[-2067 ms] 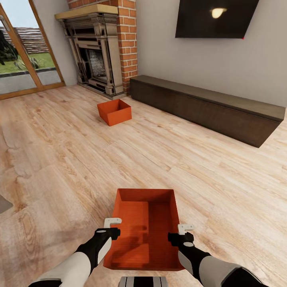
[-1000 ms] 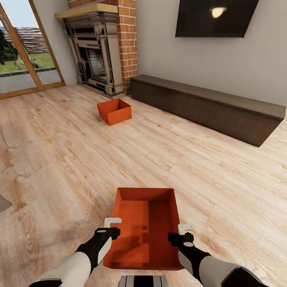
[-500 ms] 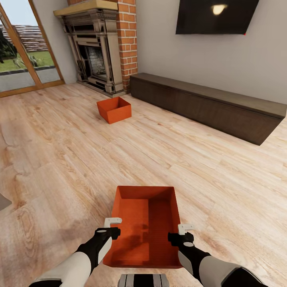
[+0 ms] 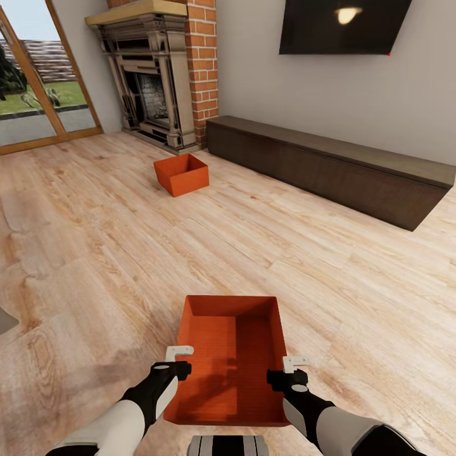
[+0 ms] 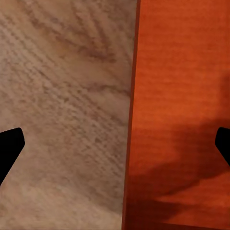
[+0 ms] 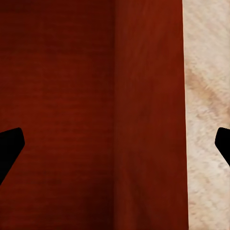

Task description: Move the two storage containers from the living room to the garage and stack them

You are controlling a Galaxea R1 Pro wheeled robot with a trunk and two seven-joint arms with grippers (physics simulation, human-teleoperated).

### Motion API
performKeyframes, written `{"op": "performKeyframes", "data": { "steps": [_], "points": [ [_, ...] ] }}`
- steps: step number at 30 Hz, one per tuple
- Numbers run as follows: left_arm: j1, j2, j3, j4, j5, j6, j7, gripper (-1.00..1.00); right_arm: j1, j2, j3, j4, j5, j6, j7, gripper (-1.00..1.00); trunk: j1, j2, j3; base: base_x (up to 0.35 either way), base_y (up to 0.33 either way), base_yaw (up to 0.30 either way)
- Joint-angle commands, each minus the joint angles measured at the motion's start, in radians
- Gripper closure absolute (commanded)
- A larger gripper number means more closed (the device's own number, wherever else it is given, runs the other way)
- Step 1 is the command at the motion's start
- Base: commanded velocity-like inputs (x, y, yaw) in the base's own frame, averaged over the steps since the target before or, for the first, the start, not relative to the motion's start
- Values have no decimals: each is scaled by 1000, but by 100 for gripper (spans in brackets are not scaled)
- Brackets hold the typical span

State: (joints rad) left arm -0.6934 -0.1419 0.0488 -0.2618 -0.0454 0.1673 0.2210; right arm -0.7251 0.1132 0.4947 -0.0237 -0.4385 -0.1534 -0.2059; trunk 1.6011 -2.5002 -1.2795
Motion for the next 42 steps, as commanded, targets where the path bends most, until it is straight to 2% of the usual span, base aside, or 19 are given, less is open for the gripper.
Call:
{"op": "performKeyframes", "data": {
  "steps": [1, 31, 32, 33, 42],
  "points": [
    [0, -1, 5, -1, -7, 6, 1, -100, 0, 0, 8, 1, -9, -3, -3, -100, 0, 0, -1, 0, 0, 0],
    [0, -4, 5, 3, -13, 4, 1, -100, 0, 0, 8, 1, -6, -3, -3, -100, 0, 0, -1, 0, 0, 0],
    [0, -4, 5, 3, -13, 4, 1, 100, 0, 0, 8, 1, -6, -3, -3, -100, 0, 0, -1, 0, 0, 0],
    [0, -4, 5, 3, -12, 4, 1, 100, 0, 0, 8, 1, -6, -3, -3, 100, 0, 0, -1, 0, 0, 0],
    [0, -4, 5, 4, -13, 5, 1, 100, 0, -7, 8, 1, -12, -3, -3, 100, 0, 0, -1, 0, 0, 0]
  ]
}}
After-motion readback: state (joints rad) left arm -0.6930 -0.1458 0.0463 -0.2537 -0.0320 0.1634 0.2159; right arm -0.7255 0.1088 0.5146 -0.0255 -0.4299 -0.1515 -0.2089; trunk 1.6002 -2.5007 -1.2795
